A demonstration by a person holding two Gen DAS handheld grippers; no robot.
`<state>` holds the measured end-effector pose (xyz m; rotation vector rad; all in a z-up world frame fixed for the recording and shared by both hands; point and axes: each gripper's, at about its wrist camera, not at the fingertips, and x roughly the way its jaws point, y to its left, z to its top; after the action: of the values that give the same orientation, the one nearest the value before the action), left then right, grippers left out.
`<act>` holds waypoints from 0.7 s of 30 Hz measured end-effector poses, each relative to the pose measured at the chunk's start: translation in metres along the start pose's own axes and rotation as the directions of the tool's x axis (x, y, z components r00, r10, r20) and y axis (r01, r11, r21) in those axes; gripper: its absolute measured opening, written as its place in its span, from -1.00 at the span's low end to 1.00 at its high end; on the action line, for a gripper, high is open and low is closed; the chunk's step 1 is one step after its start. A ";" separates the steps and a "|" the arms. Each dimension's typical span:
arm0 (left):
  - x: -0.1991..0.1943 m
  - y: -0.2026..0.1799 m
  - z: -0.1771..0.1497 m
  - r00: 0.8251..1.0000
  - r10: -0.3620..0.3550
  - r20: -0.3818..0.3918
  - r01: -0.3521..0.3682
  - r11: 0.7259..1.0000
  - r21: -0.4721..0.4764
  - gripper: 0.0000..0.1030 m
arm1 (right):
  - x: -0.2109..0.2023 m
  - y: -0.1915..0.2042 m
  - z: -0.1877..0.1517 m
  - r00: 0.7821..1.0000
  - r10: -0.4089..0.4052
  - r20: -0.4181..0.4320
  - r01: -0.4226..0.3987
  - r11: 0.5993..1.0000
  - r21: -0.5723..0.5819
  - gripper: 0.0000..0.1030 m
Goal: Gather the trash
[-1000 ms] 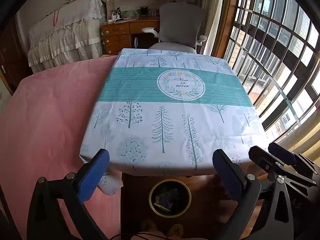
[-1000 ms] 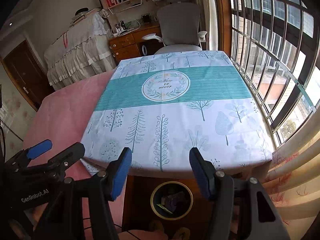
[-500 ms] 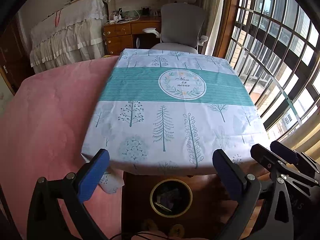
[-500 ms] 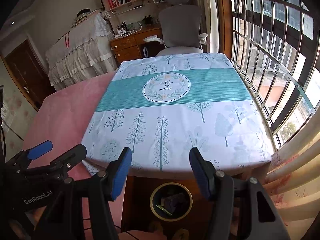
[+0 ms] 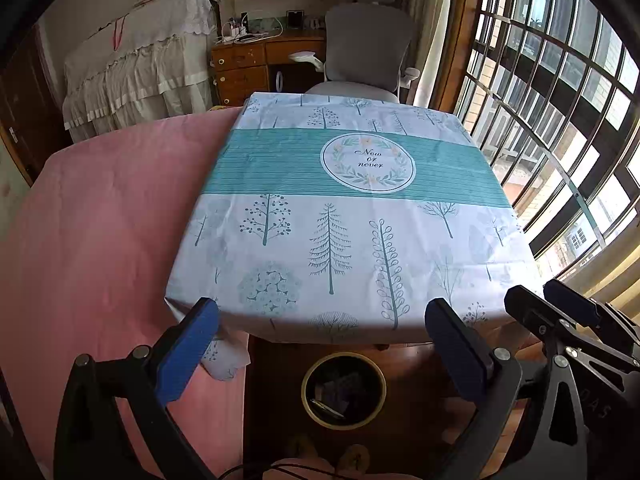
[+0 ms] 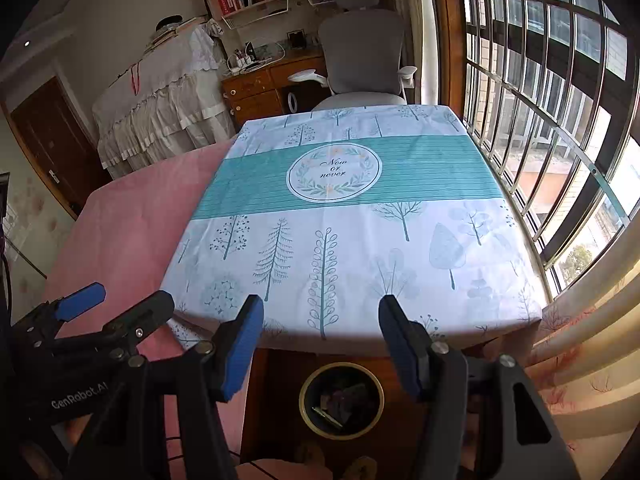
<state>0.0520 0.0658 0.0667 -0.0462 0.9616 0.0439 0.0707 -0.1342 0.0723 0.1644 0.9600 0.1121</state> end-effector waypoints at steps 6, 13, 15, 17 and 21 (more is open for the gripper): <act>0.000 -0.001 0.000 1.000 0.003 -0.004 -0.003 1.000 0.002 0.98 | -0.001 0.000 -0.001 1.000 0.000 -0.002 0.000 1.000 0.000 0.17; 0.001 -0.003 -0.004 1.000 0.000 -0.013 0.000 1.000 0.002 0.98 | -0.001 -0.002 -0.005 1.000 0.002 -0.005 -0.002 1.000 0.000 0.17; 0.001 -0.003 -0.005 1.000 0.000 -0.014 0.000 1.000 0.003 0.98 | -0.001 -0.004 -0.008 1.000 0.003 -0.007 -0.003 1.000 0.001 0.17; 0.002 -0.005 -0.005 1.000 -0.001 -0.016 0.001 1.000 0.005 0.98 | 0.000 -0.007 -0.012 1.000 0.002 -0.012 -0.002 1.000 0.003 0.17; 0.004 -0.005 -0.005 1.000 -0.005 -0.027 0.005 1.000 0.004 0.98 | 0.001 -0.011 -0.017 1.000 0.002 -0.020 -0.002 1.000 0.004 0.17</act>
<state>0.0505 0.0604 0.0604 -0.0451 0.9885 0.0367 0.0576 -0.1433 0.0604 0.1688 0.9796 0.1139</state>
